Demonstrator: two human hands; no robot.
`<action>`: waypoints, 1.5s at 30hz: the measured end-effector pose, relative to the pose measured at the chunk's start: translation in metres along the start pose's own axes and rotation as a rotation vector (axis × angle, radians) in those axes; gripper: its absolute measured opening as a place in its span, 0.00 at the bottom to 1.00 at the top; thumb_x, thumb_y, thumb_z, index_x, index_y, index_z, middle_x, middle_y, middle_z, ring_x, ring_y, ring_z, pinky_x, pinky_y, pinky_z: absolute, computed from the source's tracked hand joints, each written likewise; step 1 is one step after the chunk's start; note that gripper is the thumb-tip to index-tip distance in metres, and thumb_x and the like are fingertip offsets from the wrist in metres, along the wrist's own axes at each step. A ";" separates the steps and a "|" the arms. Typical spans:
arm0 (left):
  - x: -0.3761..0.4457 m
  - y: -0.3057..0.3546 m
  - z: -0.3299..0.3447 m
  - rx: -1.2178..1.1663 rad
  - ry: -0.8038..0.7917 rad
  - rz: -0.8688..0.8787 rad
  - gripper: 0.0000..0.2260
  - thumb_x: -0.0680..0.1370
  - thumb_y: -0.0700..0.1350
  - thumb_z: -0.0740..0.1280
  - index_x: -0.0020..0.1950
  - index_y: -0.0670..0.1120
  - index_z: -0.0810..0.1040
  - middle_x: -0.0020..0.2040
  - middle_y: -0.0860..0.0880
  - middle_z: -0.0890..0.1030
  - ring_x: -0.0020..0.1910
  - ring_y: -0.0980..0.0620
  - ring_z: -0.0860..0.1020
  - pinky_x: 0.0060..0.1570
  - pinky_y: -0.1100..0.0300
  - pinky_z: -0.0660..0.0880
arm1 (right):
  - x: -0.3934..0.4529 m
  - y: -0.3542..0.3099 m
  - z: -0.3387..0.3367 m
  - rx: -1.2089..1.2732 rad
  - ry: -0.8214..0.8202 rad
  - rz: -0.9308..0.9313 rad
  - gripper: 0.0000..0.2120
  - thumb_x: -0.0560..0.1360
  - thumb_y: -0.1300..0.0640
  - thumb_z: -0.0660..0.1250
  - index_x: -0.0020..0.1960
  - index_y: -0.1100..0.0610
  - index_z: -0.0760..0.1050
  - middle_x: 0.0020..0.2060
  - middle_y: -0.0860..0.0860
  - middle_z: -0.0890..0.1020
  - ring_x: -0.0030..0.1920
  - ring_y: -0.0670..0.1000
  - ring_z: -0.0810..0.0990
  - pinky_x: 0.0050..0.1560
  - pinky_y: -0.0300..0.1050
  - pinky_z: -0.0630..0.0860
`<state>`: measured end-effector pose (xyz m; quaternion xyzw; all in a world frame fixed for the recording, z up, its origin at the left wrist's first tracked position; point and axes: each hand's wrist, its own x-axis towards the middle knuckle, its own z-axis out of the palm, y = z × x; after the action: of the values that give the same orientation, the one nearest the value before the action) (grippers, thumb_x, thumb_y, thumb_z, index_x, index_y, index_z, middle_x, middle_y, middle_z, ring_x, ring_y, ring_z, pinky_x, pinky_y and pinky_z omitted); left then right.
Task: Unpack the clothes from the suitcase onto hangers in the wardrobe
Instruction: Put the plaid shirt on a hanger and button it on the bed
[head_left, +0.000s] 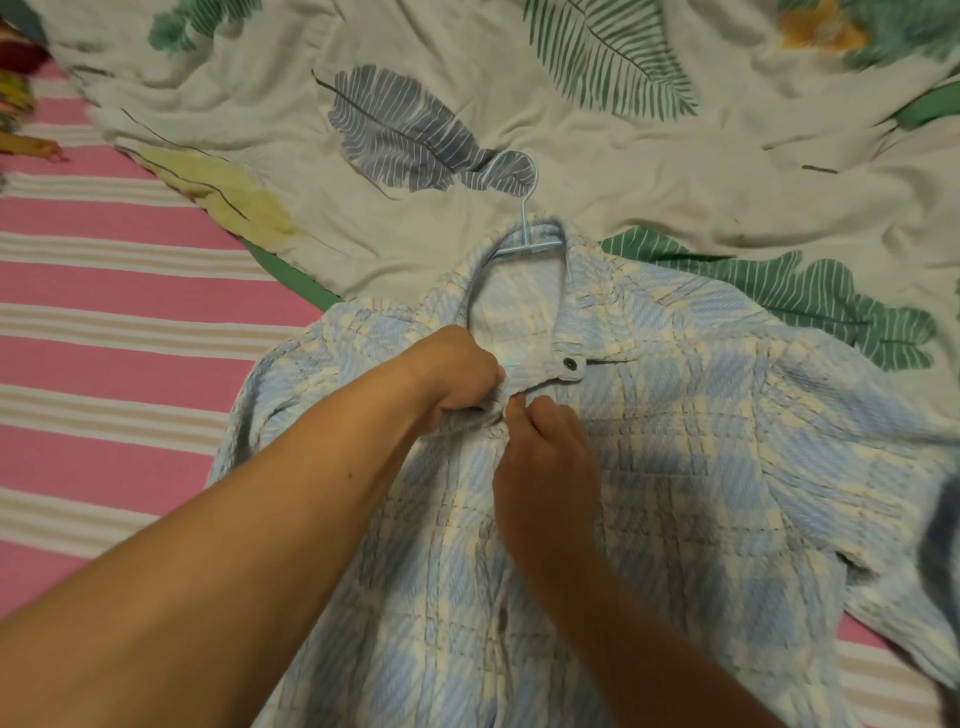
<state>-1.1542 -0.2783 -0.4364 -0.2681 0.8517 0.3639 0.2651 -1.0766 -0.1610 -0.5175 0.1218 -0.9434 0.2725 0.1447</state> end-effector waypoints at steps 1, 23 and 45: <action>-0.002 -0.001 0.003 -0.015 0.016 0.016 0.05 0.80 0.44 0.67 0.48 0.44 0.74 0.41 0.48 0.76 0.36 0.51 0.74 0.36 0.61 0.74 | 0.001 0.002 0.000 -0.003 -0.010 0.001 0.18 0.64 0.73 0.72 0.54 0.65 0.81 0.40 0.53 0.79 0.41 0.52 0.76 0.38 0.41 0.74; -0.012 -0.057 -0.075 0.858 0.240 0.551 0.06 0.83 0.51 0.63 0.58 0.53 0.77 0.56 0.50 0.82 0.69 0.48 0.71 0.75 0.45 0.53 | 0.126 0.088 -0.078 -0.136 -0.571 -0.611 0.13 0.80 0.53 0.63 0.63 0.53 0.78 0.58 0.53 0.83 0.68 0.55 0.74 0.76 0.47 0.53; -0.069 -0.029 -0.045 0.131 0.102 0.572 0.10 0.80 0.56 0.65 0.42 0.61 0.83 0.38 0.54 0.77 0.50 0.50 0.68 0.54 0.52 0.63 | 0.108 0.006 -0.095 0.223 -0.542 -0.422 0.17 0.75 0.39 0.62 0.51 0.48 0.83 0.39 0.46 0.84 0.41 0.51 0.79 0.43 0.48 0.71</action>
<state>-1.0976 -0.3116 -0.3792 -0.0175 0.9266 0.3540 0.1256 -1.1591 -0.1200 -0.4072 0.3968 -0.8661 0.2954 -0.0719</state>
